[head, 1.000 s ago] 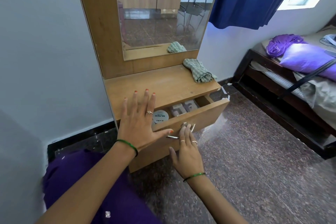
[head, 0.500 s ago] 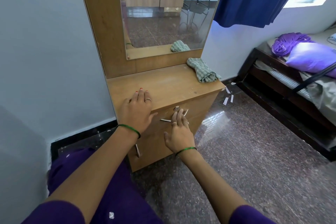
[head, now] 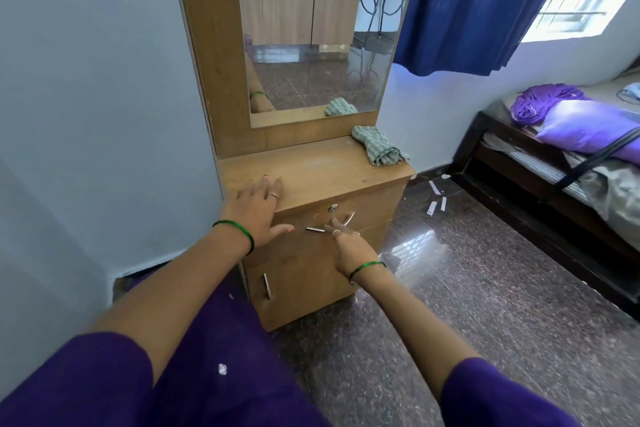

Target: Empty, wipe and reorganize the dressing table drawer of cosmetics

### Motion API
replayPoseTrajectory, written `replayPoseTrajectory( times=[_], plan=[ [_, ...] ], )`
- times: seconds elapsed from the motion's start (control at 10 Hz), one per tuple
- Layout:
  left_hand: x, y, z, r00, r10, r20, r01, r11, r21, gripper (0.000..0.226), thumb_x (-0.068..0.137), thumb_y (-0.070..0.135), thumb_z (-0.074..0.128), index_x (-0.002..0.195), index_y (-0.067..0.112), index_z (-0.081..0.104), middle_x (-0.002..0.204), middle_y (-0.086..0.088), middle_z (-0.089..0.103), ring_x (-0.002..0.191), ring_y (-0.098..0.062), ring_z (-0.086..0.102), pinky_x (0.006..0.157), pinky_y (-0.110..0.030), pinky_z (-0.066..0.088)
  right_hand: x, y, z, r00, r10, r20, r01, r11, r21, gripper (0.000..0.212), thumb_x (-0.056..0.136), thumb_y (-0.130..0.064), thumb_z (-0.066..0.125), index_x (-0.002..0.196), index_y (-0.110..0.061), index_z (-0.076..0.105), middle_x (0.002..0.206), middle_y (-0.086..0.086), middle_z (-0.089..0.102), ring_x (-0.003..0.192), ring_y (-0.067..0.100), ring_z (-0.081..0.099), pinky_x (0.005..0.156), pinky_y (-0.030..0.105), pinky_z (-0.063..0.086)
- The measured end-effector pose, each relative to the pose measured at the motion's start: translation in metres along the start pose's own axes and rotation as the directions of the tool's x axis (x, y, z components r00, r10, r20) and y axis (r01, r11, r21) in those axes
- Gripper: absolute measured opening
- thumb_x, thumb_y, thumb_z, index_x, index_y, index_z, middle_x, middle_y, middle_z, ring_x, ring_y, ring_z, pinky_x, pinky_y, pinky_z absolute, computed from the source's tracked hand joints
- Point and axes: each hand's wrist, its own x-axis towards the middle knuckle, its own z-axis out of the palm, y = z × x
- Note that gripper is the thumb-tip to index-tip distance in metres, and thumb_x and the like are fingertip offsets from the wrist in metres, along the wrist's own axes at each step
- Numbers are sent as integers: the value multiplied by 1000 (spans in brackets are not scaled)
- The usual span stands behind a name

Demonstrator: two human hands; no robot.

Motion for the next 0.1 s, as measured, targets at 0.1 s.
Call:
replayPoseTrajectory(
  times=[0.1],
  plan=[
    [-17, -4, -12, 992, -127, 0, 125, 980, -155, 88, 83, 75, 20, 151, 22, 1, 158, -6, 10, 142, -30, 16, 112, -47, 21, -15, 1, -15, 996, -51, -76, 50, 999, -13, 72, 77, 16, 41, 139, -20, 45, 152, 1, 32, 139, 22, 33, 112, 30, 30]
  ],
)
